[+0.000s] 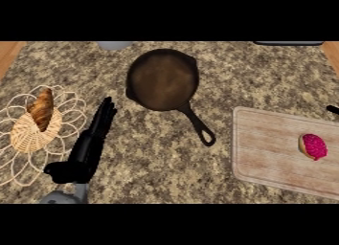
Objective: Pick the cupcake from the cutting board and place it in the pan
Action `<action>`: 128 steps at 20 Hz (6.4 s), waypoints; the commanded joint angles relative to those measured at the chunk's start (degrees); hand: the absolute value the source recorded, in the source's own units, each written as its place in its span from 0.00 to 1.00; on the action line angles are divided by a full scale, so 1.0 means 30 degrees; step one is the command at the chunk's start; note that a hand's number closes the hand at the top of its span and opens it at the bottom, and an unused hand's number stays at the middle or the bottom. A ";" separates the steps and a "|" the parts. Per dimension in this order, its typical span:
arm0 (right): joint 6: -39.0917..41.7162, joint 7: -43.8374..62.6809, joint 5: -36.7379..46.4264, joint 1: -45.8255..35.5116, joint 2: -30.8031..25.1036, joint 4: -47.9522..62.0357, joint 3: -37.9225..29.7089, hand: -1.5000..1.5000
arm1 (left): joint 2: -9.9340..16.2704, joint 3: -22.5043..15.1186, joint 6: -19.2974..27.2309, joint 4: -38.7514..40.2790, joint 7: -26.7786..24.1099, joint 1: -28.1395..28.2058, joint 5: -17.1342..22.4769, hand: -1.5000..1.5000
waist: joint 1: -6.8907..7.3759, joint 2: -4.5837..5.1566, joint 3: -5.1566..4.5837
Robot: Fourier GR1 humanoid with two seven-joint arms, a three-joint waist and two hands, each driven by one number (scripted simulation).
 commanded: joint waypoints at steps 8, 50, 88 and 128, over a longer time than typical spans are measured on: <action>0.1200 0.1153 0.3853 -0.1434 0.3381 0.1651 -0.0242 0.00 | -0.0775 0.0857 -0.0728 -0.0337 0.0290 0.0542 -0.0930 0.50 | -0.0221 -0.0042 0.0007; -0.4554 0.0184 1.2943 -0.6054 1.2675 0.4593 0.1344 1.00 | -0.1791 0.2355 -0.2468 -0.0894 0.1610 0.0142 -0.2333 0.50 | 0.0383 -0.0263 -0.0108; -2.3965 1.9043 1.4946 -1.8864 1.7225 1.3661 1.0688 1.00 | -0.2626 0.1760 -0.2425 -0.0722 0.1219 0.0022 -0.2699 0.50 | 0.0605 0.0167 0.0022; -1.4962 -0.5193 -0.2687 -1.6248 1.6902 1.6791 -0.3342 0.00 | -0.2465 0.2075 -0.2789 -0.0976 0.0629 0.0990 -0.2651 0.50 | 0.0413 0.0171 0.0044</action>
